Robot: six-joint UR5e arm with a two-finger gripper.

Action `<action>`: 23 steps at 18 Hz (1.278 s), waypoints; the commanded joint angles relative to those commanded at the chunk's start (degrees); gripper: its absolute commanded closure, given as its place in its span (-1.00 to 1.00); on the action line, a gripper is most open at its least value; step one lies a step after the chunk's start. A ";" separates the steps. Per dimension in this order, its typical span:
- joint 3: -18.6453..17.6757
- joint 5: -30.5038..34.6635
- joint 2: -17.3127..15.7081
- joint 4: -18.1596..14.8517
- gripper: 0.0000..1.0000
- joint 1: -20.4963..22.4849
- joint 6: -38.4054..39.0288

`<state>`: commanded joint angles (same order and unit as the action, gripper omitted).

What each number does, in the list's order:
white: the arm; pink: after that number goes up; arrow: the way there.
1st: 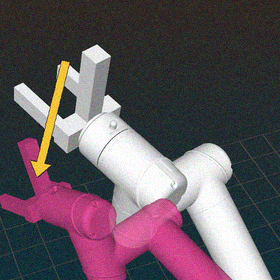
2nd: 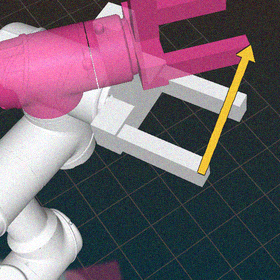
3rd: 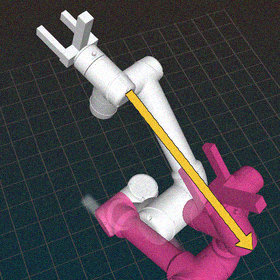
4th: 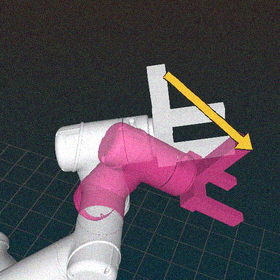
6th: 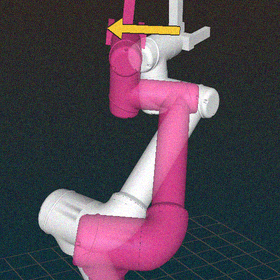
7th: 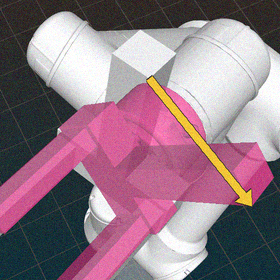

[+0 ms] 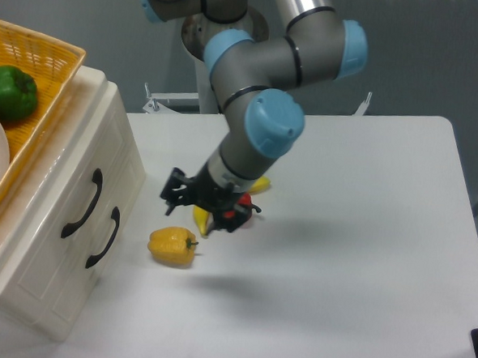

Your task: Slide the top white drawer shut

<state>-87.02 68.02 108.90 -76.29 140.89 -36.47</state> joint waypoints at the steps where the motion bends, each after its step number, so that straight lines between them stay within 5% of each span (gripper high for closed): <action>1: 0.53 1.40 0.52 0.00 -1.00 0.44 -0.09; 4: 1.76 7.73 1.84 0.09 -1.00 2.37 -3.40; 8: 1.94 13.79 4.04 0.52 -1.00 4.74 -19.83; 13: 2.99 14.69 7.64 5.36 -1.00 9.93 -32.15; 23: 8.09 21.54 11.07 5.80 -1.00 14.68 -53.52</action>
